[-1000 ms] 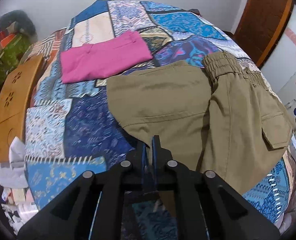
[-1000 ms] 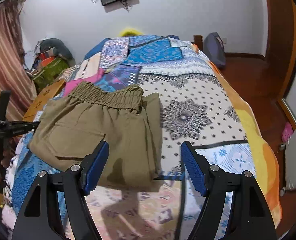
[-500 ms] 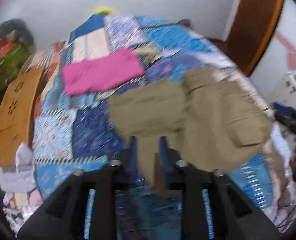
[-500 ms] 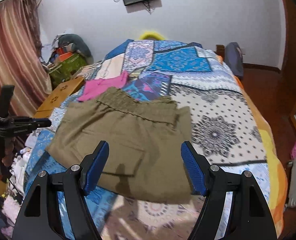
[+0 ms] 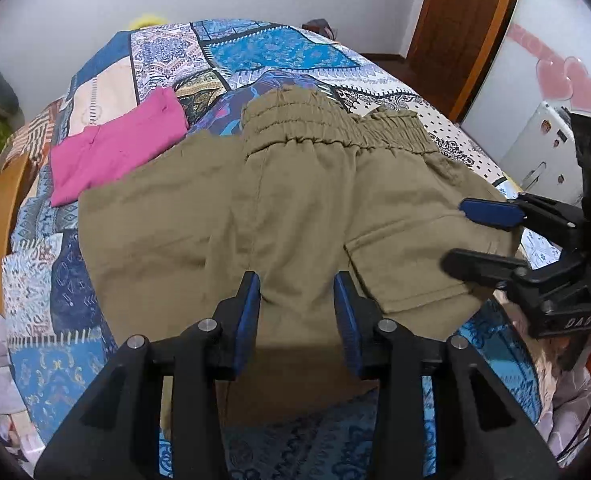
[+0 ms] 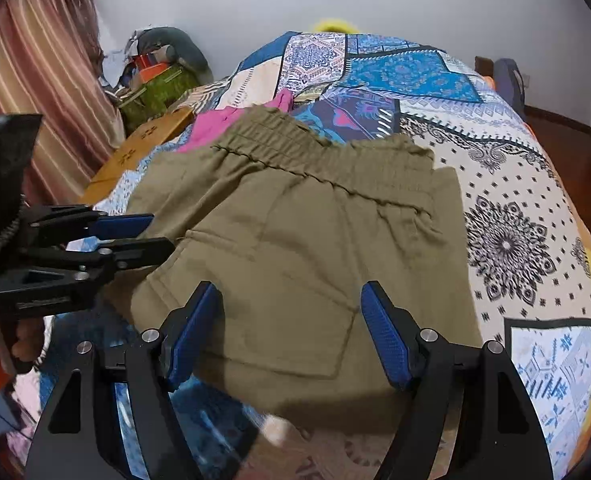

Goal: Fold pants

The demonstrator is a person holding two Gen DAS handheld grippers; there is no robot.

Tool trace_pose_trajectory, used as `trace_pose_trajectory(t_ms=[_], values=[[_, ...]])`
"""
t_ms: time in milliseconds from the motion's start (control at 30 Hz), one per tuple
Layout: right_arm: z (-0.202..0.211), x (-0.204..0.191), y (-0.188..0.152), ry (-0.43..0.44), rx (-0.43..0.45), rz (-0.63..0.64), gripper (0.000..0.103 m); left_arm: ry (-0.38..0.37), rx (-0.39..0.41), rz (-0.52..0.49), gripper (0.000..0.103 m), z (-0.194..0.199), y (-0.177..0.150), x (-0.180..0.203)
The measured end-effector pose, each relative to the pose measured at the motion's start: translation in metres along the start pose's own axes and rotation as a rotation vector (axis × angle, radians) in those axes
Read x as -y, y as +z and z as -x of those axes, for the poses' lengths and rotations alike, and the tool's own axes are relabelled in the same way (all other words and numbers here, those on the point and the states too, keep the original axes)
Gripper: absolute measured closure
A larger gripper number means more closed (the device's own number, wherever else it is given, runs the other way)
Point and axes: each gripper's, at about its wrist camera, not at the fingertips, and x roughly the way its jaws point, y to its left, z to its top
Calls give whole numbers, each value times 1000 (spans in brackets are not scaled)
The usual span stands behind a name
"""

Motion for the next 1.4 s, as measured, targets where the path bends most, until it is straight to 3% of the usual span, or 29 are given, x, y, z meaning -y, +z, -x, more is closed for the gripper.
trace_pose_trajectory(t_ms=[233,367,467,567,667,767,967,1067,1167,1400], values=[[34,23,-20,-47,11,-40,34,53,-3,-14,63,21,-24,-19],[41,38,-32,-121,-9,-54,34,83,-10,46,51,27,-43,-43],[41,54,-45,-158,-54,-102,34,68,-14,78,48,35,-53,-56],[51,68,-53,-177,-57,-153,34,152,-15,44,48,45,-59,-58],[64,73,-50,-195,-18,-169,32,169,-10,56,48,54,-60,-70],[74,71,-39,-198,20,-156,32,148,12,105,48,59,-53,-83],[60,64,-15,-128,46,-145,32,79,30,181,37,44,-30,-96],[40,65,-8,-108,20,-143,32,14,-7,217,37,22,-24,-99],[22,71,-8,-81,-24,-154,32,-3,-51,230,37,5,-23,-98],[-2,93,-1,27,-76,-224,31,-125,-48,273,37,-6,-20,-103]])
